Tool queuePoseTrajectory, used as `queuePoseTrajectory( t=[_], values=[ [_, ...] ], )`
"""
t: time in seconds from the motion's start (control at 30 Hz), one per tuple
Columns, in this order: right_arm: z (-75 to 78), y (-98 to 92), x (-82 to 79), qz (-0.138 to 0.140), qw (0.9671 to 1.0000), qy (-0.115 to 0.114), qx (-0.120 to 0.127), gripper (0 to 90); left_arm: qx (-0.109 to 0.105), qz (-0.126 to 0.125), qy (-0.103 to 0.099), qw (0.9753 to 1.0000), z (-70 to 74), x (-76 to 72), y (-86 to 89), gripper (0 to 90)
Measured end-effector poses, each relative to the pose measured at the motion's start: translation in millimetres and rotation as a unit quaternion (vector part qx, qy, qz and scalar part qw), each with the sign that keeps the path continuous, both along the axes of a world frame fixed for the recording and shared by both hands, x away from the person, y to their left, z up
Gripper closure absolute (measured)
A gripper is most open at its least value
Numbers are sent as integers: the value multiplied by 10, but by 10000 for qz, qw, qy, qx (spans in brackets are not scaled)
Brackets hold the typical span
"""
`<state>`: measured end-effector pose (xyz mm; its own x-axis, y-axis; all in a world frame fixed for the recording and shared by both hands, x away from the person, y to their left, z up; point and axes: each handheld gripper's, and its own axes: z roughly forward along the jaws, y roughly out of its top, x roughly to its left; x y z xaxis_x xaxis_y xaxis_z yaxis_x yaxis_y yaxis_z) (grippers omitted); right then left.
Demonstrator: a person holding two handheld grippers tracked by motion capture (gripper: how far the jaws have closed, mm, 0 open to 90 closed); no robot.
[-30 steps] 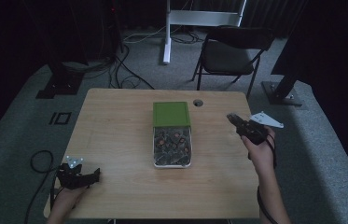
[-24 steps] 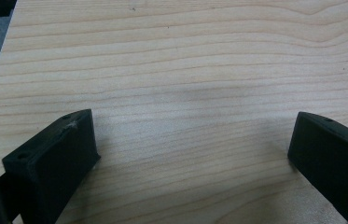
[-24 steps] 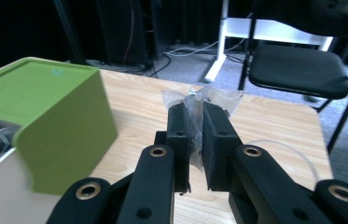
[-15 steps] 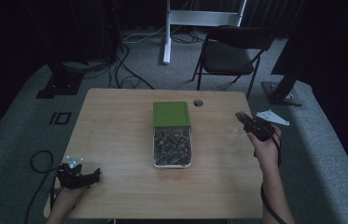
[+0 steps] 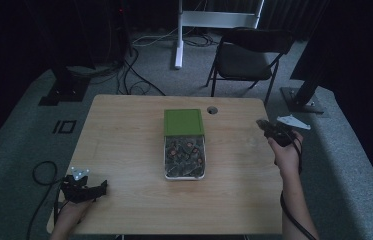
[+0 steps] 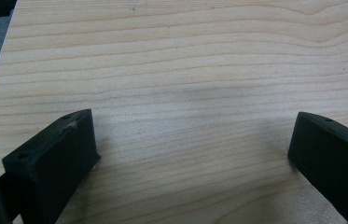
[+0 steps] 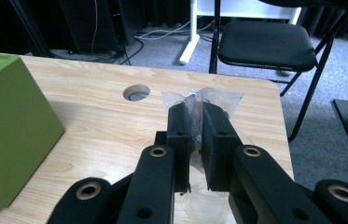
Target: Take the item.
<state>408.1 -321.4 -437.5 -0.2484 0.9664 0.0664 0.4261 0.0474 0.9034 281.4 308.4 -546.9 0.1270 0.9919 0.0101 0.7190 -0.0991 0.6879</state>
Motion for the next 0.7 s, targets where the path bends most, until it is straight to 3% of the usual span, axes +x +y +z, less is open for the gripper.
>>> queuePoseTrajectory(
  t=[0.7],
  values=[
    [-179,-37,150,-140,9994,305,94,799,0,0,-4,10000,-1,0,0,17]
  ],
)
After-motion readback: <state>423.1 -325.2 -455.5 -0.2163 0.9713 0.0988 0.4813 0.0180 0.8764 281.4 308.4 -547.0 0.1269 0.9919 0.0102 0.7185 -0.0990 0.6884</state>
